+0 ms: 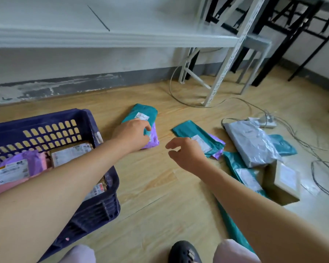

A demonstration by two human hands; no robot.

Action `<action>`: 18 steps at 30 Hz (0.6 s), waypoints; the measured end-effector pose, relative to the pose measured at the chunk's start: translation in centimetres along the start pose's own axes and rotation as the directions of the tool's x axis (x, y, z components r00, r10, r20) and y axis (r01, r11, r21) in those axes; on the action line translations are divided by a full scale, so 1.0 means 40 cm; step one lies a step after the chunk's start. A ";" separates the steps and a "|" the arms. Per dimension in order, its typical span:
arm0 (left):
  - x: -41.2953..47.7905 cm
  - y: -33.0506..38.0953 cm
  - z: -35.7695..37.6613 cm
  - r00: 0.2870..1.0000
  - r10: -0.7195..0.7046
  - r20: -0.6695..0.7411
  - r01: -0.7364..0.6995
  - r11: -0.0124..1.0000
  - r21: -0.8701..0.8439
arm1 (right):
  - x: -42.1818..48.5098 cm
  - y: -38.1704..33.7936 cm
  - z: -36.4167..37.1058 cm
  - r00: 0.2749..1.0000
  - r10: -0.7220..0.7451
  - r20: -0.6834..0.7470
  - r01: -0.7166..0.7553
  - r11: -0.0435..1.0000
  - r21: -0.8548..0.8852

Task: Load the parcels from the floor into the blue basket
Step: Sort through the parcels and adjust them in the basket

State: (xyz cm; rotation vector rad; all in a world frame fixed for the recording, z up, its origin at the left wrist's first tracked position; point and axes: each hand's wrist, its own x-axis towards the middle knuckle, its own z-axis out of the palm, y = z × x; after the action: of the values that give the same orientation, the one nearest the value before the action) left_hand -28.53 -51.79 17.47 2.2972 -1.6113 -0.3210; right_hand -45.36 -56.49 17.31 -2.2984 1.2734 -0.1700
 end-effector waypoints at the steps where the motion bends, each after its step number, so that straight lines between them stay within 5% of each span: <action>1: 0.004 0.022 0.001 1.000 0.026 0.008 -0.026 1.000 0.003 | -0.002 0.015 -0.020 1.000 0.012 -0.007 -0.012 1.000 -0.004; 10: 0.039 0.172 0.049 0.993 0.113 0.010 -0.112 0.991 -0.066 | -0.036 0.146 -0.153 0.991 0.096 -0.092 -0.094 0.995 0.028; 18: 0.062 0.155 0.115 0.971 0.228 0.077 -0.239 0.950 0.201 | 0.019 0.249 -0.118 0.981 0.191 -0.041 -0.182 0.968 0.170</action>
State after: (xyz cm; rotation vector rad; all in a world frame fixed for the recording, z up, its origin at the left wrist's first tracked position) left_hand -34.73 -56.67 15.55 2.2261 -2.0068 -0.1628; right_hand -54.12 -63.16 16.50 -2.0342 1.4395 -0.2672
